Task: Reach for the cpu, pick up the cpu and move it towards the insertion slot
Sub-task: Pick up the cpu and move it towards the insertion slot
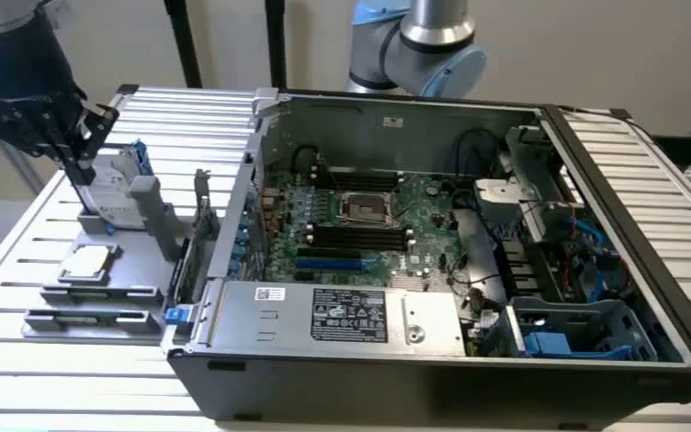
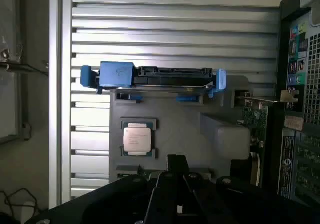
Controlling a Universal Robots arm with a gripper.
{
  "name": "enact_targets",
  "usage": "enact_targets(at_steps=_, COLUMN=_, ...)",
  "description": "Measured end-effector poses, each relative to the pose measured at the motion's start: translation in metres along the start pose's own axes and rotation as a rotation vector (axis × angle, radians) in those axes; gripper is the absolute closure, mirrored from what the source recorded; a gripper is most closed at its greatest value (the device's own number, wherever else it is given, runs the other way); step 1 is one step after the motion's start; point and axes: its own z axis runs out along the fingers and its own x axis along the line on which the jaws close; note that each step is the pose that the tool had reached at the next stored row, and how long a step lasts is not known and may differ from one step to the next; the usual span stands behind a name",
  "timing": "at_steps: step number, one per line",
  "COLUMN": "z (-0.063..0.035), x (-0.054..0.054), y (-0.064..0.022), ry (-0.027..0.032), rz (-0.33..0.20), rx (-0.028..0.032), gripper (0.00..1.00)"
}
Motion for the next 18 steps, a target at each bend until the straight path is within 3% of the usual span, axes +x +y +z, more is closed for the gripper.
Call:
enact_targets(at_steps=14, z=-0.0001, x=0.000, y=0.0000, ry=0.0002, rz=0.000, rx=0.0001, gripper=0.89)
enact_targets(at_steps=18, z=0.0000, x=0.014, y=0.0002, ry=0.0001, rz=0.000, rx=0.0001, gripper=0.89)
